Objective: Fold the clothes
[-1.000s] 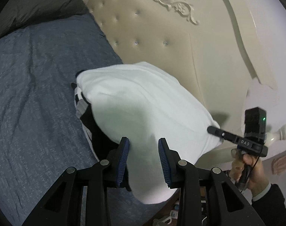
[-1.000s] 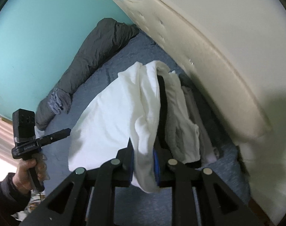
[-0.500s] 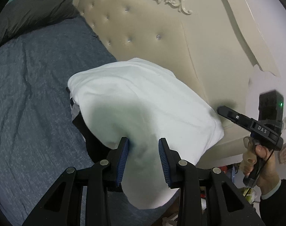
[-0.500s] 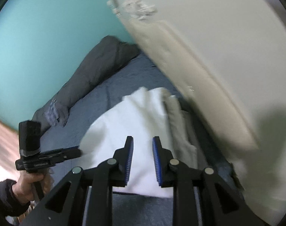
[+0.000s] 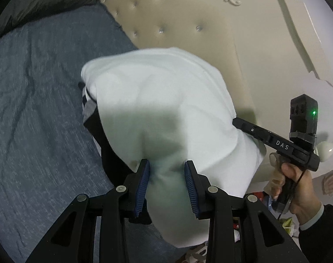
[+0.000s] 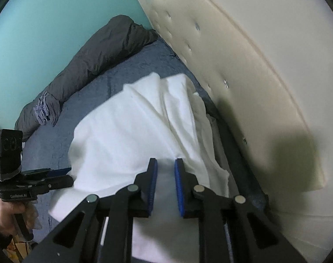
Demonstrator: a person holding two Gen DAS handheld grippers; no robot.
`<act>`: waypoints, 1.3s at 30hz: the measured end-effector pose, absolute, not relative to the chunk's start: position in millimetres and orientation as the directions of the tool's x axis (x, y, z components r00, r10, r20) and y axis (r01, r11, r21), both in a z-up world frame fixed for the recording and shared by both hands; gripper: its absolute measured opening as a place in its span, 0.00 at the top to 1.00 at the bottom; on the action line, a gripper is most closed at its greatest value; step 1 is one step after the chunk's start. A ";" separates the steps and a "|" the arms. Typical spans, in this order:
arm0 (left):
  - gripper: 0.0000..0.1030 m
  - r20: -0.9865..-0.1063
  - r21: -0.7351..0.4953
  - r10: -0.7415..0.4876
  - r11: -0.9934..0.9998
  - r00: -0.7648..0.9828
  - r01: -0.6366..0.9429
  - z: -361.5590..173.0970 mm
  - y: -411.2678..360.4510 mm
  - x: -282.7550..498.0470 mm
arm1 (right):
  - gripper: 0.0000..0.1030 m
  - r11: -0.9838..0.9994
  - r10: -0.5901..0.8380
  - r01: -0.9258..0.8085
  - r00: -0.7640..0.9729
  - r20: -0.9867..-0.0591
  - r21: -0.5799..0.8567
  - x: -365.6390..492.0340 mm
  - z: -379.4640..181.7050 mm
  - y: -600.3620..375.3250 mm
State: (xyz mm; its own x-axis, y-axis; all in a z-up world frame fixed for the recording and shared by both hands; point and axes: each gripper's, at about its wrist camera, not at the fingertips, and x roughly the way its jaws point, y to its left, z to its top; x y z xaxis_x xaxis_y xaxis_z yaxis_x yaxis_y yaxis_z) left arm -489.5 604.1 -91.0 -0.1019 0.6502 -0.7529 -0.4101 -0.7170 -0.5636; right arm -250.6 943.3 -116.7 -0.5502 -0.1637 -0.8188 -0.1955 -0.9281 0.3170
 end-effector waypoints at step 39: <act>0.65 -0.740 -0.579 0.661 -0.718 -0.121 -0.385 -95.2 602.9 -496.8 | 0.98 -0.889 -0.272 -0.220 -0.449 -0.851 0.400 -413.5 -114.5 966.7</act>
State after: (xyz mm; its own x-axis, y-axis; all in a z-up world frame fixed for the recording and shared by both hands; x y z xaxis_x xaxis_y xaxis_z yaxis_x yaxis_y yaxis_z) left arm -496.8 602.9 -95.2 -0.1214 0.6615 -0.7401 -0.3854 -0.7185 -0.5790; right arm -413.5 966.7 -114.5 -0.4488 -0.2720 -0.8512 -0.2204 -0.8895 0.4003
